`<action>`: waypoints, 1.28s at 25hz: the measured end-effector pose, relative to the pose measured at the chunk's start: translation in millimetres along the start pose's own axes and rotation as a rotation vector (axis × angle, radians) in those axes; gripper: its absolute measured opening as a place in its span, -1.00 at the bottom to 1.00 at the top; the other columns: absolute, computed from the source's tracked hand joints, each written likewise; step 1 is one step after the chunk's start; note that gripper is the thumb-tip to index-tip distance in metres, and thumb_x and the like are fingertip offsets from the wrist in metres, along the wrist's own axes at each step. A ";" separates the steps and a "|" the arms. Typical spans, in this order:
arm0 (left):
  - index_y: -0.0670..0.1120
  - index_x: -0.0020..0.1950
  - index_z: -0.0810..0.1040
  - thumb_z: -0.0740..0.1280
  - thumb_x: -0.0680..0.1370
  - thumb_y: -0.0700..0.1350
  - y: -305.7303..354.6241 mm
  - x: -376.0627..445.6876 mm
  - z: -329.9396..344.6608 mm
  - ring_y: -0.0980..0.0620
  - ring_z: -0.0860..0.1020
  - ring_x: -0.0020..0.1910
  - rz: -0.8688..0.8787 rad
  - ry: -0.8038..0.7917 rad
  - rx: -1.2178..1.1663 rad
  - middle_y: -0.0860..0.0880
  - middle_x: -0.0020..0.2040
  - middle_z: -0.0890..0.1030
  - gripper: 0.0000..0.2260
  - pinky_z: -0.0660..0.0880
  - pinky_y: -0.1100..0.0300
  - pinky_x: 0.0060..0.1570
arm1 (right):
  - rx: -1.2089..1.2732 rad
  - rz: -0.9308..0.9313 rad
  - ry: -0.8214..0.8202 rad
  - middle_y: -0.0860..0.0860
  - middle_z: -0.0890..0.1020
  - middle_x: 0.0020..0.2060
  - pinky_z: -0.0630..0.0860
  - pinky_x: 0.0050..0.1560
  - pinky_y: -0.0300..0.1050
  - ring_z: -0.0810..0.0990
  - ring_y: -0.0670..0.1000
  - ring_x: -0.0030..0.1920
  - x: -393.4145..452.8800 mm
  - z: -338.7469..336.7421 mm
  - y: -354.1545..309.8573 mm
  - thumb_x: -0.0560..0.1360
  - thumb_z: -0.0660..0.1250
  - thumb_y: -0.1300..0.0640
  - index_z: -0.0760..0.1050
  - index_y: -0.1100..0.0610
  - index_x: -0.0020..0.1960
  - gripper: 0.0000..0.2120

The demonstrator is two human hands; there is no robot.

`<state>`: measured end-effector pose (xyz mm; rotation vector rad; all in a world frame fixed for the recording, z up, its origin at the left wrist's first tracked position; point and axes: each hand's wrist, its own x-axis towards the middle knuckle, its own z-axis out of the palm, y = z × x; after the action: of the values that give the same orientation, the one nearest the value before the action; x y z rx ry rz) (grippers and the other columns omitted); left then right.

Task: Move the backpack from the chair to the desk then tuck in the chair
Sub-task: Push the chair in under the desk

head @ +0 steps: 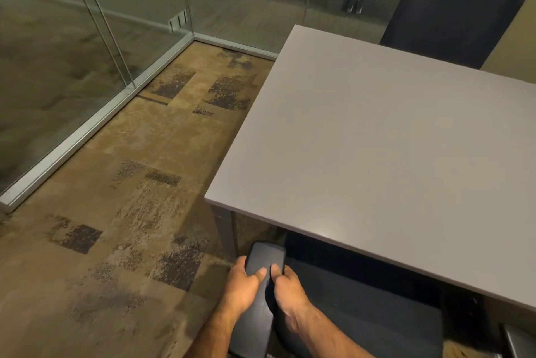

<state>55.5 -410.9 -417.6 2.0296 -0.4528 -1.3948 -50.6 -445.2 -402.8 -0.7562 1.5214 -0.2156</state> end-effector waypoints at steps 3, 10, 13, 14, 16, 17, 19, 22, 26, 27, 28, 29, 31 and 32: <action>-0.23 0.48 0.36 0.41 0.60 -0.14 -5.7 3.8 2.5 -0.20 0.54 0.31 -0.059 0.008 -0.009 -0.24 0.35 0.54 -0.51 0.47 -0.10 0.35 | 0.010 0.131 -0.046 0.11 0.63 -0.10 0.54 -0.25 -0.10 0.62 0.05 -0.14 3.3 1.7 -2.5 0.73 0.16 0.04 0.47 0.30 0.24 -0.68; -0.11 0.61 0.17 0.40 0.58 0.06 21.1 -10.0 -6.7 -0.16 0.42 0.47 0.104 -0.005 0.350 -0.17 0.50 0.43 -0.30 0.41 0.00 0.41 | -0.166 -0.016 -0.085 0.02 0.59 0.03 0.47 0.14 -0.04 0.57 -0.03 0.02 -23.0 -20.3 -28.6 0.72 0.09 -0.09 0.41 0.21 0.42 -0.56; -0.05 0.62 0.13 0.33 0.58 0.18 50.2 -33.0 -0.5 -0.09 0.31 0.54 0.301 -0.006 0.538 -0.10 0.58 0.33 -0.29 0.34 0.00 0.48 | -0.360 -0.211 -0.015 0.04 0.55 0.35 0.39 0.37 -0.03 0.52 0.03 0.31 -42.0 -42.0 -46.9 0.69 0.10 -0.19 0.32 0.16 0.53 -0.45; -0.04 0.64 0.09 0.29 0.59 0.19 59.4 -40.9 1.3 -0.08 0.24 0.58 0.370 0.014 0.615 -0.08 0.62 0.26 -0.28 0.26 -0.03 0.54 | -0.445 -0.285 0.010 0.07 0.44 0.50 0.31 0.49 -0.01 0.41 0.07 0.46 -49.3 -49.8 -53.1 0.68 0.09 -0.24 0.25 0.15 0.58 -0.37; -0.02 0.66 -0.04 0.19 0.62 0.21 78.4 -56.0 0.4 -0.06 0.04 0.65 0.499 0.061 0.801 -0.06 0.68 0.08 -0.28 0.05 -0.11 0.61 | -0.662 -0.438 0.071 0.08 0.21 0.63 0.11 0.59 0.02 0.17 0.09 0.61 -68.0 -65.4 -65.4 0.61 0.00 -0.40 0.09 0.15 0.64 -0.18; 0.00 0.66 -0.09 0.15 0.63 0.24 89.3 -65.2 -2.1 -0.07 -0.04 0.66 0.550 0.079 0.900 -0.06 0.69 -0.01 -0.28 -0.05 -0.14 0.62 | -0.784 -0.515 0.111 0.08 0.11 0.65 0.01 0.62 0.06 0.05 0.09 0.64 -79.8 -75.4 -70.8 0.53 -0.10 -0.50 0.02 0.13 0.66 -0.07; 0.03 0.65 -0.17 0.07 0.61 0.35 110.4 -84.8 -7.1 -0.09 -0.16 0.66 0.621 0.105 1.063 -0.05 0.69 -0.13 -0.24 -0.18 -0.18 0.58 | -0.994 -0.629 0.200 0.05 -0.08 0.67 -0.20 0.63 0.14 -0.18 0.07 0.65 -100.4 -98.3 -79.6 0.36 -0.31 -0.63 -0.12 0.09 0.67 0.11; 0.04 0.65 -0.23 -0.10 0.47 0.54 142.6 -123.7 -9.2 -0.11 -0.23 0.64 0.685 0.129 1.146 -0.05 0.67 -0.22 -0.09 -0.27 -0.18 0.55 | -1.141 -0.733 0.354 0.00 -0.27 0.63 -0.42 0.54 0.15 -0.36 0.05 0.61 -133.8 -137.3 -90.1 0.28 -0.41 -0.68 -0.27 0.03 0.65 0.15; 0.04 0.64 -0.27 -0.21 0.31 0.59 175.9 -179.6 -6.0 -0.11 -0.28 0.63 0.781 0.147 1.163 -0.04 0.66 -0.28 0.03 -0.27 -0.20 0.55 | -1.185 -0.725 0.494 -0.02 -0.36 0.59 -0.48 0.48 0.18 -0.47 0.03 0.54 -185.9 -177.0 -92.5 0.26 -0.40 -0.71 -0.36 -0.02 0.63 0.14; 0.04 0.63 -0.28 -0.21 0.31 0.60 182.7 -195.7 -4.9 -0.11 -0.28 0.63 0.807 0.154 1.164 -0.04 0.66 -0.29 0.03 -0.26 -0.21 0.56 | -1.180 -0.727 0.522 -0.02 -0.36 0.59 -0.48 0.47 0.18 -0.48 0.03 0.53 -200.4 -186.0 -92.7 0.25 -0.40 -0.71 -0.36 -0.03 0.63 0.14; 0.04 0.63 -0.29 -0.20 0.31 0.60 188.0 -210.2 -4.2 -0.11 -0.29 0.63 0.832 0.159 1.166 -0.04 0.66 -0.30 0.03 -0.26 -0.21 0.57 | -1.171 -0.734 0.545 -0.02 -0.37 0.59 -0.49 0.47 0.19 -0.49 0.02 0.52 -213.3 -193.3 -93.4 0.25 -0.39 -0.72 -0.37 -0.03 0.62 0.14; 0.03 0.63 -0.30 -0.20 0.32 0.60 191.2 -224.6 -2.9 -0.10 -0.29 0.63 0.853 0.165 1.168 -0.05 0.66 -0.30 0.03 -0.26 -0.21 0.57 | -1.159 -0.743 0.563 -0.02 -0.37 0.59 -0.49 0.47 0.19 -0.49 0.02 0.52 -225.8 -199.6 -92.7 0.26 -0.37 -0.72 -0.37 -0.03 0.62 0.14; 0.02 0.64 -0.29 -0.18 0.34 0.60 192.7 -253.3 1.0 -0.08 -0.29 0.63 0.891 0.184 1.170 -0.04 0.66 -0.29 0.03 -0.27 -0.20 0.57 | -1.156 -0.770 0.585 -0.01 -0.36 0.59 -0.49 0.48 0.19 -0.47 0.03 0.54 -252.4 -211.4 -86.7 0.29 -0.32 -0.72 -0.38 -0.03 0.62 0.13; 0.02 0.64 -0.28 -0.18 0.35 0.61 188.8 -269.6 4.8 -0.07 -0.29 0.63 0.906 0.185 1.172 -0.04 0.66 -0.28 0.03 -0.27 -0.18 0.56 | -1.162 -0.782 0.585 0.00 -0.35 0.60 -0.47 0.50 0.20 -0.45 0.04 0.56 -266.9 -217.9 -78.4 0.30 -0.30 -0.72 -0.38 -0.02 0.62 0.13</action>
<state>-39.1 -392.2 -102.8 2.1469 -2.1256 -0.3122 -252.4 -419.5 -114.0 -2.3817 1.7644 -0.1075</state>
